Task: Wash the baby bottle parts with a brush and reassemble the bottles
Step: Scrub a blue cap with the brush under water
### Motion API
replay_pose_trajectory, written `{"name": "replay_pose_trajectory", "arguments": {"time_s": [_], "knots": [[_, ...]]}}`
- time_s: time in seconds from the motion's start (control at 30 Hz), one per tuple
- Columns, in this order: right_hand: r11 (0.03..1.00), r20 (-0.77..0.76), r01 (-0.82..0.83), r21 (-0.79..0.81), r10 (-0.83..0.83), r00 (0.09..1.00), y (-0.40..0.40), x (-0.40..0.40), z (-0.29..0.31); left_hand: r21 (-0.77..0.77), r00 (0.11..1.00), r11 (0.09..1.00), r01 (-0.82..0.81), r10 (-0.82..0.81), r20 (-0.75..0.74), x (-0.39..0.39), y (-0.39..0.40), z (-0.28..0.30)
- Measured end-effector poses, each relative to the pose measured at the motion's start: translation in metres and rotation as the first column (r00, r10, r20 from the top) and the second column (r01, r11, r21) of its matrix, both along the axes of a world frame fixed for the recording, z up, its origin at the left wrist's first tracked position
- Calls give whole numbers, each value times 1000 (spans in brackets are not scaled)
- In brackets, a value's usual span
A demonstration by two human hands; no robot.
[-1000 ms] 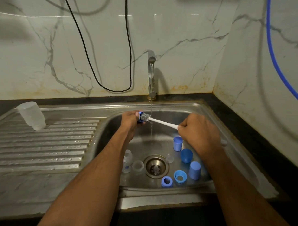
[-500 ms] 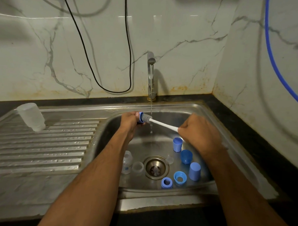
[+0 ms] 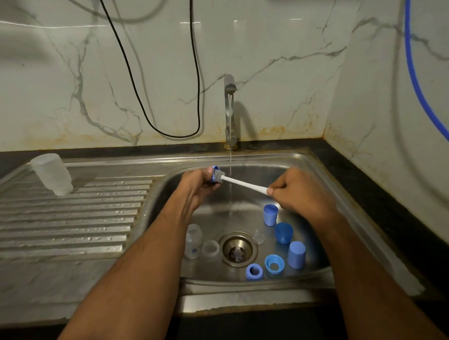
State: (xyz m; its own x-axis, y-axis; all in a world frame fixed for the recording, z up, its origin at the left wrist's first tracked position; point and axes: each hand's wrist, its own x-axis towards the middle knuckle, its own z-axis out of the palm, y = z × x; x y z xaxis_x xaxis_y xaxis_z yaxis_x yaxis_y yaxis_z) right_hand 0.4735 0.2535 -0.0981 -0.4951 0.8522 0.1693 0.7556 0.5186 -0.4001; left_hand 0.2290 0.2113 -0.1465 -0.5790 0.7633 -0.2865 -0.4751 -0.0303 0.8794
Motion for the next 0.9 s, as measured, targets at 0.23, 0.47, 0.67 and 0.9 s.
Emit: {"name": "replay_pose_trajectory", "arguments": {"time_s": [0.23,0.47,0.67,0.9], "knots": [[997,-4,-34,67,35,999,-5,2,4,30,993,998,60,-63,101,-4,-9,-1],[998,-21,-54,32,55,998,-6,4,6,46,989,995,92,-97,113,-2,-12,4],[931,-193,25,-365,-102,976,1,1,0,122,984,992,21,-42,175,-9,-5,4],[962,-202,-12,-274,-45,978,6,19,8,137,960,979,-149,110,256,-23,-7,2]]}}
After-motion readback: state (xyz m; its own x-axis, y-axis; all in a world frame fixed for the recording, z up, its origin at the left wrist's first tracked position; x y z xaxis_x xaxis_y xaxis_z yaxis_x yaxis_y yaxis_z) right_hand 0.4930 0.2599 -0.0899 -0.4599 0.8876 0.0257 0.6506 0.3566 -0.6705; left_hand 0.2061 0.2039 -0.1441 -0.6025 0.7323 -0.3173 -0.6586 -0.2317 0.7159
